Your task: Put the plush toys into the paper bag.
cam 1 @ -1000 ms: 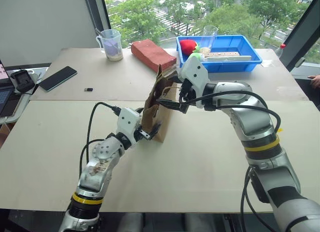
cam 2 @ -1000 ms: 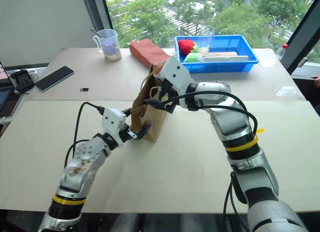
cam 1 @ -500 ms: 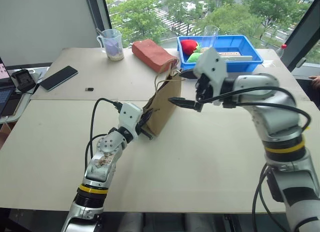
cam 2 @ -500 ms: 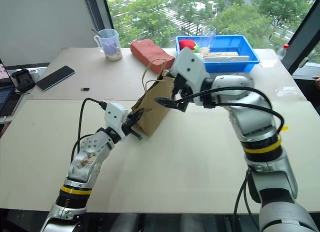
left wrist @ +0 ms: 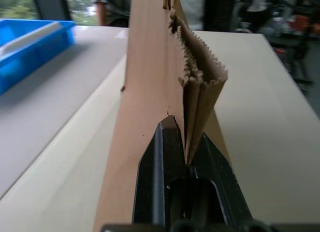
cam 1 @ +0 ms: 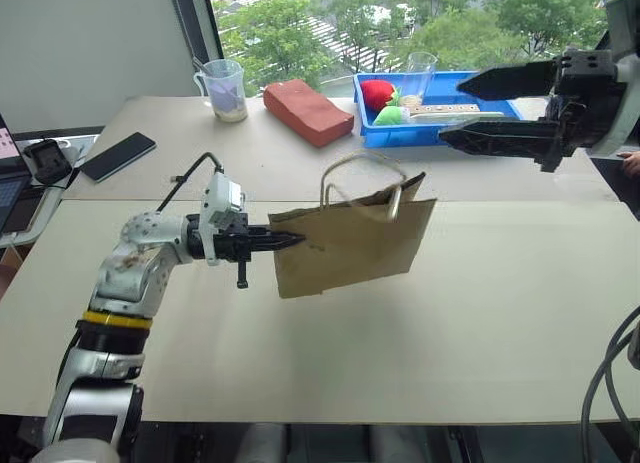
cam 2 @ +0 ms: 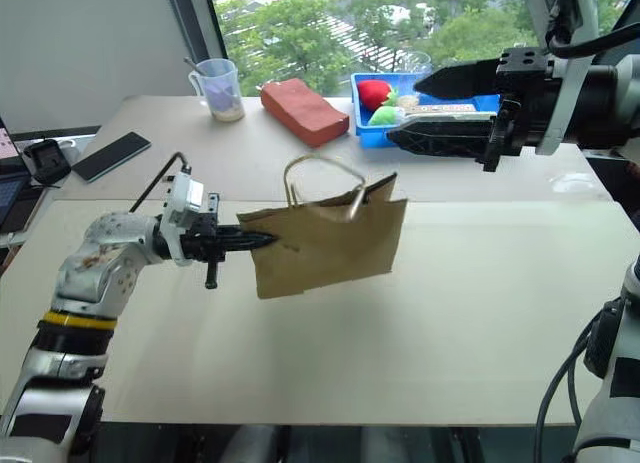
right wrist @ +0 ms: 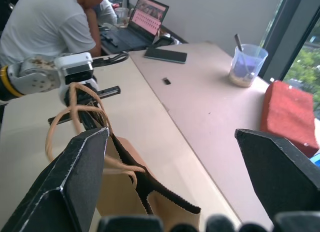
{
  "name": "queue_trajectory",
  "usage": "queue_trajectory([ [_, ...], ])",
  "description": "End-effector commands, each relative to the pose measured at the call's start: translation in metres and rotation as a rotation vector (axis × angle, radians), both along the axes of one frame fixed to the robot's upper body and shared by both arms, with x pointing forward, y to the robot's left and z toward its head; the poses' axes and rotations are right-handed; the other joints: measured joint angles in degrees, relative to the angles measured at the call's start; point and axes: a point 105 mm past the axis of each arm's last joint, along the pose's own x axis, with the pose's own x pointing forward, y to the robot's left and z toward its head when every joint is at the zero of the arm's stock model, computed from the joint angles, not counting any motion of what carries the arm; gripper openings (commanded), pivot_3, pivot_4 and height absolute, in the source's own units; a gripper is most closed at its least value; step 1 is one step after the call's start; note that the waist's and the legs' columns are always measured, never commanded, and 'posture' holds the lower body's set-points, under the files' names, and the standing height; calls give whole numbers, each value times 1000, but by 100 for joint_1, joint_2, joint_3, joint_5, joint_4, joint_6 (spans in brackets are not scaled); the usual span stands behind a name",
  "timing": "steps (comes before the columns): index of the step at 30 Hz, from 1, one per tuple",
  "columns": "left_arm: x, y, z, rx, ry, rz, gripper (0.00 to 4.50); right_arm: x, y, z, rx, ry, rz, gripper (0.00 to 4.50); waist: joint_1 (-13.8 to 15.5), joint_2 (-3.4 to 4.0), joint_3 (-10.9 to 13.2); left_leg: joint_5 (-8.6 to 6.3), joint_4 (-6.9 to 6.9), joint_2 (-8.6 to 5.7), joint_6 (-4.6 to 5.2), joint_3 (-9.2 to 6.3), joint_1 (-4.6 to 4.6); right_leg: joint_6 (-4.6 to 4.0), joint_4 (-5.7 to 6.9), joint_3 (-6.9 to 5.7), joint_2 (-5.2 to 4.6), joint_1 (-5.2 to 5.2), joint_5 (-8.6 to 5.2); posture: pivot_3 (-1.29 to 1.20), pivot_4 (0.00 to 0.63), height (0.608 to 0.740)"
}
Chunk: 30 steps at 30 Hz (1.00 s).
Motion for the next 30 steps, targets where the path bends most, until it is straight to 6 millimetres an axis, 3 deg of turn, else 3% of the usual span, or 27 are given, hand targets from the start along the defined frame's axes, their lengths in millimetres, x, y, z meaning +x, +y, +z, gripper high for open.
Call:
queue_trajectory([
  [1, 13, -6, -14, 40, -27, -49, 30, -1, 5, -3, -17, -41, 29, 4500, -6, 0, 0, 0, 0, 0, 0, 0, -2, 0, 2, 0, 0, -6, 0, 0, 150, 740],
  [4, 23, -9, -27, 64, -25, -67, 840, -1, 11, -15, -27, -32, 36, 4500, -20, -2, -1, -1, 0, 0, 1, -3, -7, 0, 21, -3, 0, -6, 0, 0, 150, 740],
  [7, 26, -2, -23, 74, -40, -66, 2277, -3, 12, -18, -26, -31, 34, 4500, -54, -1, 0, -1, 2, -2, 2, -2, -25, 0, 20, -2, -2, -25, 1, 0, 150, 740],
  [11, 27, 22, -9, 100, -61, 5, 4159, -3, 7, -31, -44, -24, 4, 4500, -56, -2, 0, -8, 1, 1, 14, -8, -23, 0, 22, -10, -2, -26, 0, 0, 150, 740],
  [12, 24, 30, -6, 112, -54, 28, 4429, -4, 5, -33, -47, -21, -5, 4500, -57, -2, 0, -10, 1, 0, 17, -7, -23, 1, 22, -8, -2, -26, 0, 0, 150, 740],
  [15, 10, 46, 10, 136, -43, 116, 4429, -6, -7, -36, -62, -19, -41, 4500, -57, 2, 2, -11, 1, 0, 18, -6, -20, 1, 26, -4, -2, -25, 0, 0, 150, 740],
  [18, 0, 56, 39, 134, -77, 264, 4429, -9, -24, -40, -92, -19, -94, 4500, 1, -1, 4, -12, 1, 2, 20, -8, -21, 2, 28, -5, -2, -23, -1, 0, 150, 740],
  [22, -3, 70, 67, 141, -129, 436, 4429, -10, -48, -54, -158, 8, -156, 4500, 58, -3, 5, -11, 2, 3, 19, -11, -20, 4, 18, -9, -3, -10, -2, 0, 150, 740],
  [30, -3, 81, 76, 135, -163, 521, 4429, 1, -74, -77, -170, 28, -240, 4500, -5, -3, 6, -6, 2, 4, 10, 6, -2, 4, 11, 0, -2, -14, -3, 0, 150, 740],
])
